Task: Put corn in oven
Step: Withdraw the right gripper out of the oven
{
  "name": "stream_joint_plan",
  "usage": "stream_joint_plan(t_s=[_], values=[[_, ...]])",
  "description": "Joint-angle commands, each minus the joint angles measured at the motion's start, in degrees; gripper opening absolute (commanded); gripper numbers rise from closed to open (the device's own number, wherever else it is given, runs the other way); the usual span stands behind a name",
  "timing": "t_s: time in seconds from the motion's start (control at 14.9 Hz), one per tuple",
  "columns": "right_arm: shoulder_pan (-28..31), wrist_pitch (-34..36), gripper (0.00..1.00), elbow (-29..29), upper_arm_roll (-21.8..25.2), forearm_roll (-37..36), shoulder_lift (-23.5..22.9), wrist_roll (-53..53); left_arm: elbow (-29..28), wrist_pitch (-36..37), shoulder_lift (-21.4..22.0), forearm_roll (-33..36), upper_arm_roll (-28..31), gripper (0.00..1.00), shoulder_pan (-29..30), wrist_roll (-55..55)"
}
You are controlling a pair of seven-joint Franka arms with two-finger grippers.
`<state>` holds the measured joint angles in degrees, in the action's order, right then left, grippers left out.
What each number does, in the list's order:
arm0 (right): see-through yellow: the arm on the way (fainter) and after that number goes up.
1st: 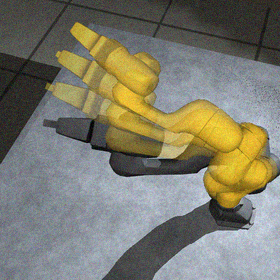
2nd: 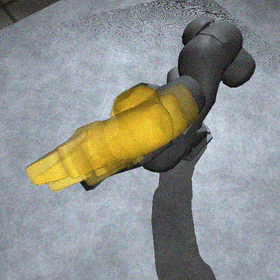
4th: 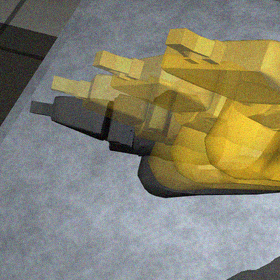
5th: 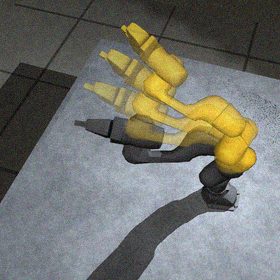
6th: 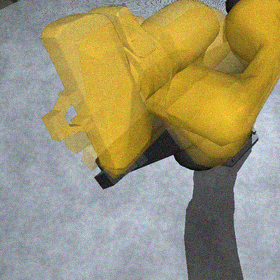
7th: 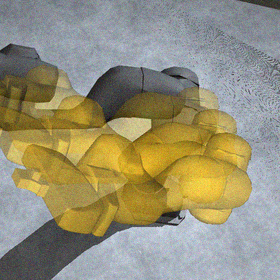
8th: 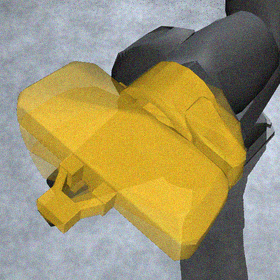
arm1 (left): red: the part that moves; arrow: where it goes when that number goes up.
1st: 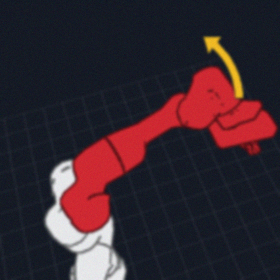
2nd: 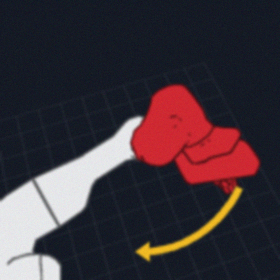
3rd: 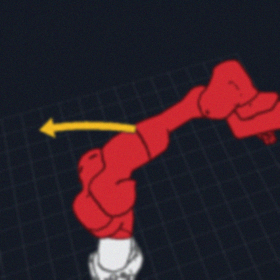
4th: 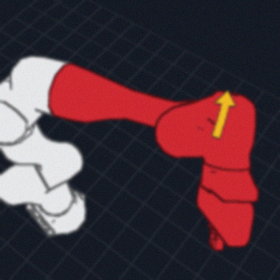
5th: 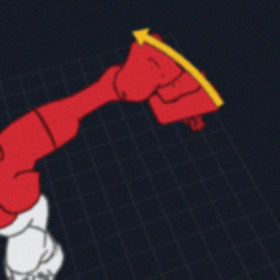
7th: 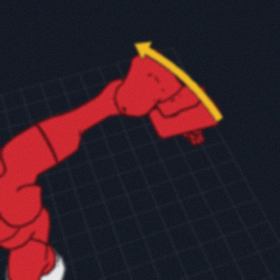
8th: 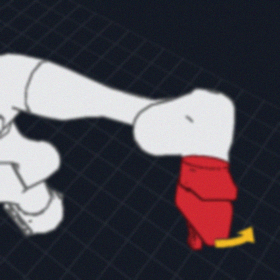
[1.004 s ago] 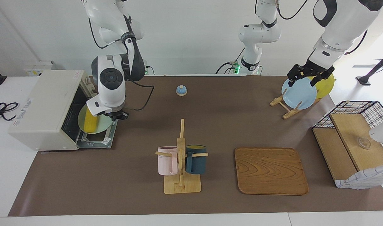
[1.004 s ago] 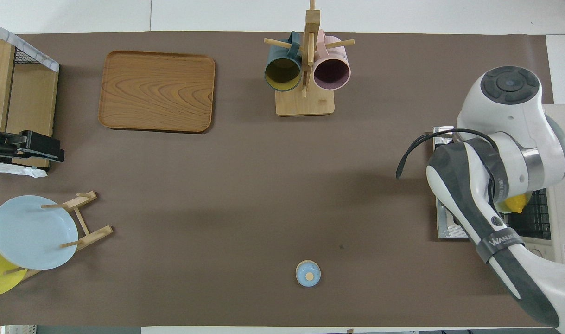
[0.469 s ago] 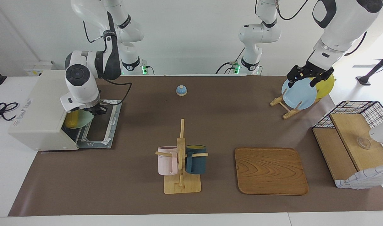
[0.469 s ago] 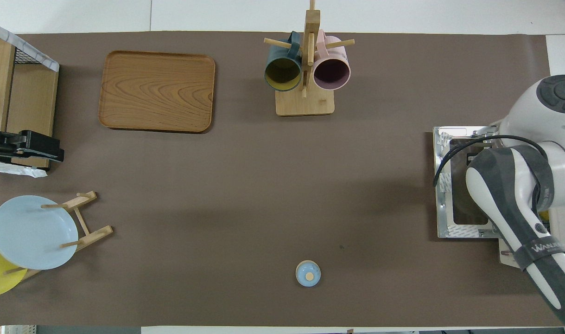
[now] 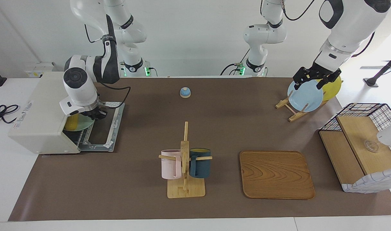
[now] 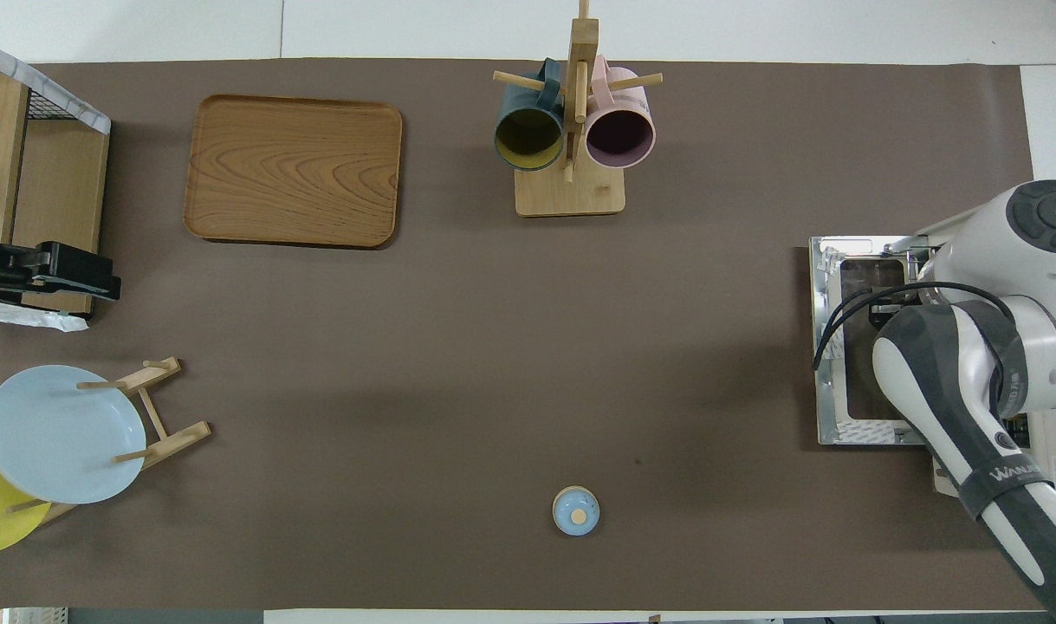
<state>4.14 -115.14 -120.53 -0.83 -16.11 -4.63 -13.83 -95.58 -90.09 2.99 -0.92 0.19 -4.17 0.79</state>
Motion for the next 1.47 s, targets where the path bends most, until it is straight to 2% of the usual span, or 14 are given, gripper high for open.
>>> stream_joint_plan(t_s=[0.0, 0.13, 0.4, 0.47, 0.54, 0.67, 0.8, 0.87, 1.14, 1.41], values=[[0.2, -1.5, 0.31, -1.1, -0.7, -0.1, 1.5, 0.3, 0.2, -0.3, 0.3, 0.7, 0.0, 1.0, -0.2, -0.1], [-0.4, -0.3, 0.32, 1.2, -1.2, 1.2, 0.8, 0.2, 0.7, 0.1, 0.3, 0.7, 0.1, 1.0, -0.3, -0.1], [-4.6, 6.5, 0.31, 8.6, -1.2, 4.9, -1.6, -1.3, 1.4, 0.9, -1.9, 0.7, 0.3, 1.0, 0.0, -0.1], [-5.6, 5.8, 0.3, 8.2, -1.2, 5.6, -1.5, -2.8, 1.4, 0.8, -2.0, 0.7, 0.2, 1.0, 0.1, -0.1], [-6.0, 4.5, 0.24, 7.0, -1.3, 6.4, -1.3, -3.9, 1.7, 0.9, -2.2, 0.7, 0.2, 1.0, 0.1, -0.2], [-8.1, -0.8, 0.0, 2.3, -1.3, 10.1, -0.5, -4.5, 3.9, 2.5, -3.9, 0.7, 0.1, 1.0, 0.3, -0.2], [-10.3, -9.4, 0.0, -4.2, -1.3, 10.7, -0.1, -7.8, 6.0, 4.4, -4.4, 0.7, -0.1, 1.0, 0.2, -0.2], [-10.9, -11.6, 0.0, -5.8, -1.3, 10.7, -0.7, -8.6, 5.9, 4.3, -4.1, 0.7, -0.4, 1.0, -0.1, -0.2], [-10.2, -13.6, 0.0, -6.2, -1.2, 10.5, -4.0, -8.9, 6.0, 4.5, -3.4, 0.7, -0.6, 1.0, 0.0, -0.3], [-8.5, -13.4, 0.0, -6.4, -0.9, 8.6, -4.2, -9.0, 5.8, 4.2, -2.3, 0.7, -0.5, 1.0, 0.0, -0.3]])
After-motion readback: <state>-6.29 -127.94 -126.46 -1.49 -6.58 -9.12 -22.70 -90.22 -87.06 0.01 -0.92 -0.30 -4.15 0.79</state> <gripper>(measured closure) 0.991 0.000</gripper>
